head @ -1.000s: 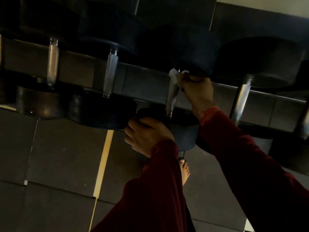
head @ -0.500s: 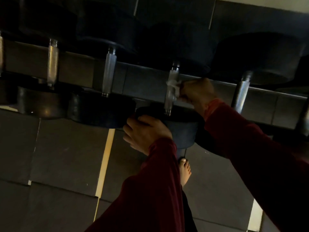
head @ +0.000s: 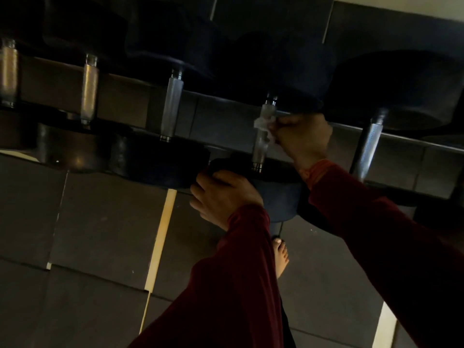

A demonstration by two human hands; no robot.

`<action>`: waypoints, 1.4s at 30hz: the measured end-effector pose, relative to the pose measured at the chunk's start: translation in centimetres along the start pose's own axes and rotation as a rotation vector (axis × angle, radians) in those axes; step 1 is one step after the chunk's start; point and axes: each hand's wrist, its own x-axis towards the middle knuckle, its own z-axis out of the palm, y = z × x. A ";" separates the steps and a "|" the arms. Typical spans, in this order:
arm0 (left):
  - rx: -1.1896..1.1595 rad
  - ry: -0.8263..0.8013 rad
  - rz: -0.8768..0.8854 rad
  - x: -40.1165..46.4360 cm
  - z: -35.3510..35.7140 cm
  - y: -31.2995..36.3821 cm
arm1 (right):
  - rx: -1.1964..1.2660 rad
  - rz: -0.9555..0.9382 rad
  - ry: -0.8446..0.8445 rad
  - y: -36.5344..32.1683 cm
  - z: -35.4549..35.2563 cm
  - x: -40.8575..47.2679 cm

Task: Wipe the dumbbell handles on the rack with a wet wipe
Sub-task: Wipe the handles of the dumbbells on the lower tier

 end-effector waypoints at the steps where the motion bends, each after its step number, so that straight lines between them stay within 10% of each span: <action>1: 0.000 -0.001 -0.002 0.0 0.0 0.0 | -0.068 -0.157 0.065 -0.4 -0.1 -0.4; 11: -0.031 0.041 0.035 -0.1 0.0 0.1 | -0.479 -1.028 -0.160 4.3 -1.6 0.0; 18: -0.027 0.050 0.035 -0.1 0.0 0.2 | -0.585 -1.152 -0.090 2.4 -0.4 0.8; 23: -0.010 0.049 0.027 -0.2 0.2 0.2 | -0.753 -1.292 -0.564 1.8 -1.8 1.2; 30: -0.019 0.062 0.045 -0.1 0.3 0.0 | -0.959 -1.278 -0.114 1.1 -0.7 2.0; 35: -0.014 0.061 0.052 -0.1 0.4 0.1 | -0.889 -1.287 -0.620 0.6 -1.1 0.9; 42: -0.004 0.035 0.039 0.1 0.1 0.2 | -1.019 -1.277 -0.150 0.7 -0.4 2.0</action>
